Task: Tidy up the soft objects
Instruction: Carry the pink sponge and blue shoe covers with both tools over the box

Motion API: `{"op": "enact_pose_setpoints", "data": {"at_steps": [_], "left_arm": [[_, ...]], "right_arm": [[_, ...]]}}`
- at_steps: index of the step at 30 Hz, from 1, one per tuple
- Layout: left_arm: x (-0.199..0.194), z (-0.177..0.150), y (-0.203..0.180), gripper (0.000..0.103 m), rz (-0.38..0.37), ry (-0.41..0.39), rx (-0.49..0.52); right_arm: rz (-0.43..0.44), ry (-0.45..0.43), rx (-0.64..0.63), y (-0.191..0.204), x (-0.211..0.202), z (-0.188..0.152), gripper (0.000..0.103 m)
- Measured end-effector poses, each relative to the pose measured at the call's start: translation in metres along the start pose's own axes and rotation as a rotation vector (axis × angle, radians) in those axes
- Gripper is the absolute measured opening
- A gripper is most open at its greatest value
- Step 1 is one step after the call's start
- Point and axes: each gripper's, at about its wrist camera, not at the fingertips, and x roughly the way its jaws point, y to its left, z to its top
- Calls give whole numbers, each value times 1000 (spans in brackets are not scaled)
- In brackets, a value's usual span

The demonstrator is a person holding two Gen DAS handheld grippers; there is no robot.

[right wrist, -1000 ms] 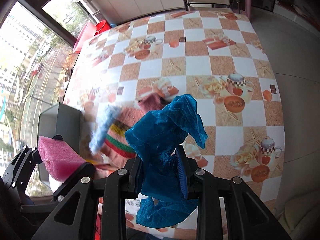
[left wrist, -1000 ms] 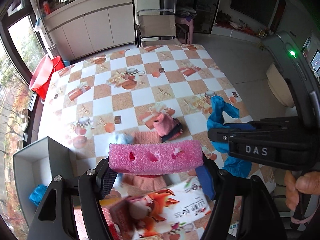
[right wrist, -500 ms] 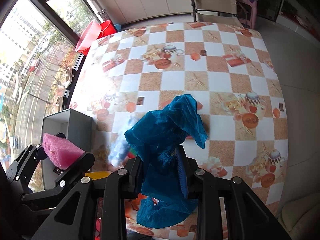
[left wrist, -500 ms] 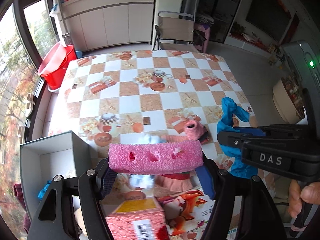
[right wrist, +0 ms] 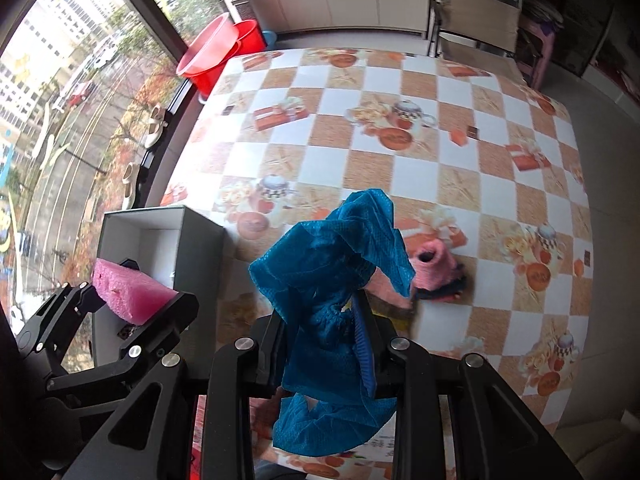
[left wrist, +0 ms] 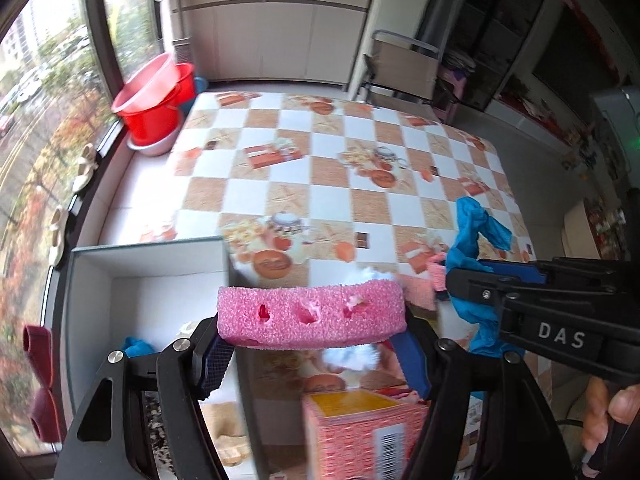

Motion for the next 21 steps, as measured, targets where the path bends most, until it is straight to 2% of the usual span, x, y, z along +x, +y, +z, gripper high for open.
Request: {"op": "enact_pose_setpoints", "data": {"at_steps": [21], "left_arm": [[-8, -38, 129, 73, 102, 13, -191]], "right_arm": [[54, 57, -199, 137, 32, 13, 31]]}}
